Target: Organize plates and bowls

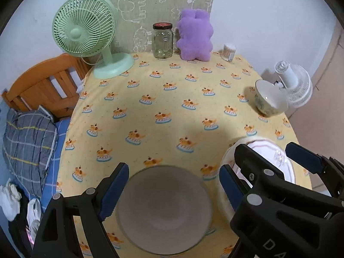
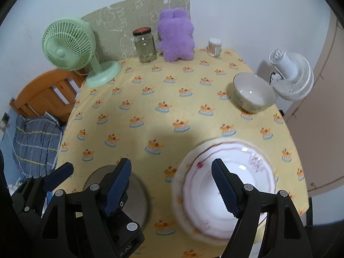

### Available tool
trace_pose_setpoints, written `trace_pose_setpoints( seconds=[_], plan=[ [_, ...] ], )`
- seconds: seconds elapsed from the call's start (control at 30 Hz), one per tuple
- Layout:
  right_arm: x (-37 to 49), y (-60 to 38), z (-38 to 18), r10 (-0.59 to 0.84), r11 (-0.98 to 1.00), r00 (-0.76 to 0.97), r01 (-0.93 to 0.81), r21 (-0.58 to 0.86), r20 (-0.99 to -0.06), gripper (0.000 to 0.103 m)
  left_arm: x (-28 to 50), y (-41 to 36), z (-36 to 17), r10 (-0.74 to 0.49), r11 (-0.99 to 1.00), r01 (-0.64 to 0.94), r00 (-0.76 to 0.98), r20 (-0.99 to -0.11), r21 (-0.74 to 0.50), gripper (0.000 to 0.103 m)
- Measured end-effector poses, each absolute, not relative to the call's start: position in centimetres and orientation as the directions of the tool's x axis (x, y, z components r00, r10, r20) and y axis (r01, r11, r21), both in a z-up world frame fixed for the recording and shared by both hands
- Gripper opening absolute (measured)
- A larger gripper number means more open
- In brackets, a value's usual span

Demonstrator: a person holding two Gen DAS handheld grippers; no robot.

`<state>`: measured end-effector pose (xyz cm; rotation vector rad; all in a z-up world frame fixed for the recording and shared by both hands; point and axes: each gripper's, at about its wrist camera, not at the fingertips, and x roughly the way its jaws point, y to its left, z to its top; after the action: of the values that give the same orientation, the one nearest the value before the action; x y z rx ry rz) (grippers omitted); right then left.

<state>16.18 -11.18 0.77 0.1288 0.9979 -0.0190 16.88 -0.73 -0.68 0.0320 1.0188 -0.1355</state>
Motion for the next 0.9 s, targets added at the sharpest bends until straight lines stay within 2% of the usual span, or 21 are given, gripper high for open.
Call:
trace_pose_setpoints(
  seconds=[0.57, 0.9],
  plan=[
    [21.5, -23.7, 2.5, 0.104, 0.994, 0.594, -0.049, 0.093, -0.798, 0.08, 21.1, -13.2, 0.3, -0.031, 0.999, -0.005, 0.56, -0.828, -0.041, 0.087],
    [26.0, -30.6, 1.7, 0.07, 0.995, 0.614, 0.011, 0.097, -0.786, 0.08, 26.1, -19.5, -0.3, -0.034, 0.999, 0.021, 0.583, -0.812, -0.026, 0.085]
  ],
)
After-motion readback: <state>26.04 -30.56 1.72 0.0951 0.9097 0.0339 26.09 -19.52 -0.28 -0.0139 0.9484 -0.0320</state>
